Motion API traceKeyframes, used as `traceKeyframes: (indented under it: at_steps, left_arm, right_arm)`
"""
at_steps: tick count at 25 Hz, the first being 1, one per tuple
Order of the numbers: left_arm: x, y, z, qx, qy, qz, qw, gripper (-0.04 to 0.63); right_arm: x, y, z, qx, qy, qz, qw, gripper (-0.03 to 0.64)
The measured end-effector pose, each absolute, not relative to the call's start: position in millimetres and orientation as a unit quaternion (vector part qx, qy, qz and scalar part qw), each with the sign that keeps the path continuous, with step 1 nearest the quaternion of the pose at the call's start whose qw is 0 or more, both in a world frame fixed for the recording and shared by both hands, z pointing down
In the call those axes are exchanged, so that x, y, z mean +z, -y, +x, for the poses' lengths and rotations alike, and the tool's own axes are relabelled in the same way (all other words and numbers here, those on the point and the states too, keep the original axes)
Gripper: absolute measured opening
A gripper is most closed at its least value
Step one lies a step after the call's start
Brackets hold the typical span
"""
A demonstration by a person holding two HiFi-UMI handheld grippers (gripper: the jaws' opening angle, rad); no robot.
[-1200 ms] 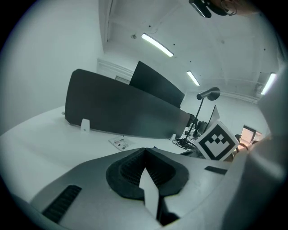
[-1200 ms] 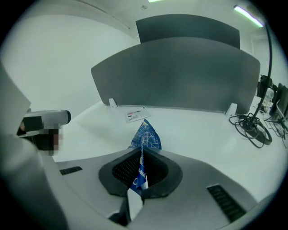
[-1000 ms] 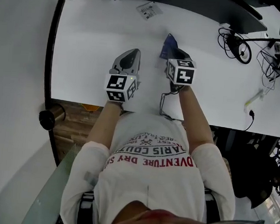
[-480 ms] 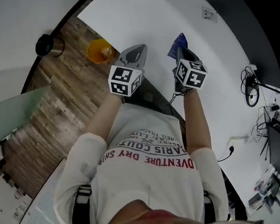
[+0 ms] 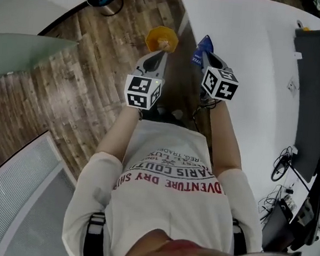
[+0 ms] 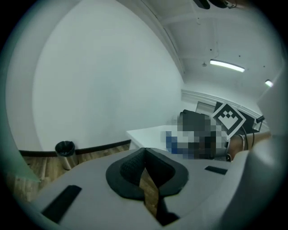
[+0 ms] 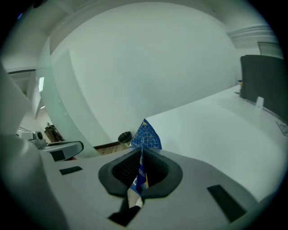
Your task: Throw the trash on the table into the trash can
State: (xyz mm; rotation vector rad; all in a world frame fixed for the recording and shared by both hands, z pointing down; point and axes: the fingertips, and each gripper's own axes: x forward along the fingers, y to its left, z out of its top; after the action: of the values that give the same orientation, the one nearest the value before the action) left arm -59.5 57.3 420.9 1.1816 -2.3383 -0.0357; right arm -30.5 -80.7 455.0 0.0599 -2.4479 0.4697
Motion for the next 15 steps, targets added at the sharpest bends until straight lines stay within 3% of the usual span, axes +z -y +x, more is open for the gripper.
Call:
traceKeyframes:
  at_steps: [8, 15]
  left_arm:
    - [483.6, -148.5, -178.4, -0.037, 0.881, 0.361, 0.303, 0.023]
    - [608.3, -175.6, -232.6, -0.046, 0.861, 0.339, 0.377, 0.023]
  right_arm:
    - [532.6, -19.8, -166.5, 0.15, 0.909, -0.065, 0.383, 0.031]
    - [684.9, -54.0, -206.0, 0.14, 0.858, -0.099, 0.484, 0.032]
